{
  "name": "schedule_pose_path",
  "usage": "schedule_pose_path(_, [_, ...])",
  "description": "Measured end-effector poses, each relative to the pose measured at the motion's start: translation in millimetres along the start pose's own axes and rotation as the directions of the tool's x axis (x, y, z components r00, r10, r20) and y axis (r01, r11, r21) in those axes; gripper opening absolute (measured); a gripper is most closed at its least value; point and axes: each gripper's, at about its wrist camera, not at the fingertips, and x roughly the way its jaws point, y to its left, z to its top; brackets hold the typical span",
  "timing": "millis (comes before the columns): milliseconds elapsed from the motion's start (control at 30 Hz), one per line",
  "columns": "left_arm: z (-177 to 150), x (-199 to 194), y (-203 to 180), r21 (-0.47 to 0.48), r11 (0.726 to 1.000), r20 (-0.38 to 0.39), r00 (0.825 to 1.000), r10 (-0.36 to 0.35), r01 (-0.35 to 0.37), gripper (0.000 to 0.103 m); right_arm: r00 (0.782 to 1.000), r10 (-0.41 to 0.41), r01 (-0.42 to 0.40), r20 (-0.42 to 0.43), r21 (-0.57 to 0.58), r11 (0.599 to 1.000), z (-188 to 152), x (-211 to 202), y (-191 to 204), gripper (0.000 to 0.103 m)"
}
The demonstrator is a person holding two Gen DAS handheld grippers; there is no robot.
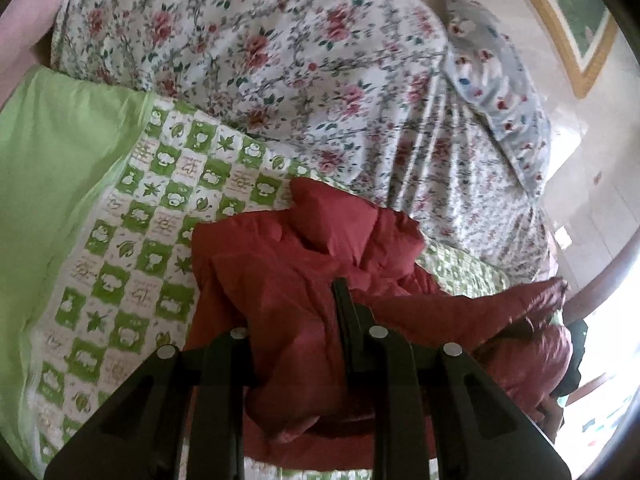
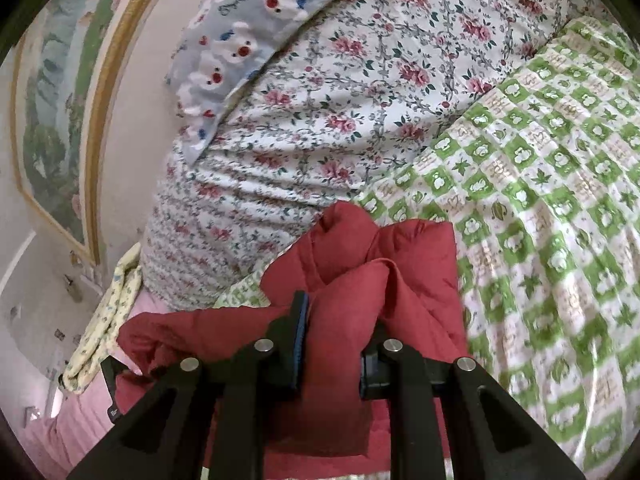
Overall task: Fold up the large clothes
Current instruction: 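Carry the held hem over the jacket body toward the collar with both grippers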
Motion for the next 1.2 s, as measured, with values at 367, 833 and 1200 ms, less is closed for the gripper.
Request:
schedule_pose_path(367, [44, 71, 19, -0.049, 0.998, -0.05, 0.998, 0.048, -0.05, 0.021, 0.996, -0.091, 0.089, 0.009, 0.113, 0.99, 29, 64, -38, 0.019])
schedule_pose_path(833, [68, 125, 36, -0.089, 0.994, -0.077, 0.996, 0.053, -0.06, 0.024, 0.99, -0.137, 0.129, 0.042, 0.161, 0.979, 46, 112, -58, 0.021])
schedule_pose_path(1200, [74, 132, 41, -0.06, 0.996, -0.091, 0.994, 0.056, -0.061, 0.028, 0.987, -0.153, 0.14, 0.049, 0.207, 0.968, 44, 149, -85, 0.02])
